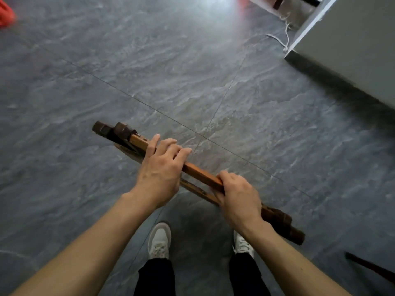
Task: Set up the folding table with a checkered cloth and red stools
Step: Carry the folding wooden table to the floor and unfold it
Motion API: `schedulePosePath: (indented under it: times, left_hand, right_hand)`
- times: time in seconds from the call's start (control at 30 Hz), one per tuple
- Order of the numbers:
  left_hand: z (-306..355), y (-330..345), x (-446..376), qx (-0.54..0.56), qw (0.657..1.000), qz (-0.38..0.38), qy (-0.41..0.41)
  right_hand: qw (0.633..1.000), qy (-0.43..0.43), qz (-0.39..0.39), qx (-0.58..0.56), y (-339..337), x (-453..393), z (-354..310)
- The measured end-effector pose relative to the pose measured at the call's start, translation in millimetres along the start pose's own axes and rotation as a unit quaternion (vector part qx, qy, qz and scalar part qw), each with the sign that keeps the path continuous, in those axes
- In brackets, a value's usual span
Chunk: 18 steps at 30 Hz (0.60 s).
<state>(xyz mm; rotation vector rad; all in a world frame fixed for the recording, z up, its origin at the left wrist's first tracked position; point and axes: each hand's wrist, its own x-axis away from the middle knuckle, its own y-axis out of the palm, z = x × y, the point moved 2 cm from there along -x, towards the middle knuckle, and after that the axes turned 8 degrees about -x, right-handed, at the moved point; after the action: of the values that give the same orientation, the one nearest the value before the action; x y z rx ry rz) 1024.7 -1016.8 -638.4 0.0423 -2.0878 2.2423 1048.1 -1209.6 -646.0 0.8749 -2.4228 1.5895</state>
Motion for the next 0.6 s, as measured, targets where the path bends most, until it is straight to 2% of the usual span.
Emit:
schedulePosePath:
  times: [0.1,0.2,0.3,0.4,0.5,0.6]
  left_hand:
    - [24.1,1.7,-2.8,0.049,0.999,0.001,0.000]
    - [70.3,0.0,7.6,0.060,0.997,0.027,-0.043]
    - [107.3,2.3,27.7,0.100,0.978,0.048,-0.174]
    - [142.8,8.6,48.4,0.158,0.943,0.044,-0.289]
    - [169.2,19.6,63.2,0.203,0.928,0.040,-0.310]
    - [187.0,24.7,77.1,0.211,0.927,0.044,-0.307]
  right_hand:
    - [0.999,0.046,0.018,-0.018,4.9,-5.0,-7.6]
    - [0.996,-0.005,-0.019,-0.082,-3.7,-1.9,6.6]
    - [0.994,-0.070,-0.048,-0.070,-19.3,12.0,26.7]
    - [0.992,-0.085,-0.078,-0.051,-31.1,27.4,55.7]
    - [0.984,-0.117,-0.122,-0.053,-32.1,42.5,76.6]
    - [0.975,-0.151,-0.154,-0.062,-31.1,53.3,90.8]
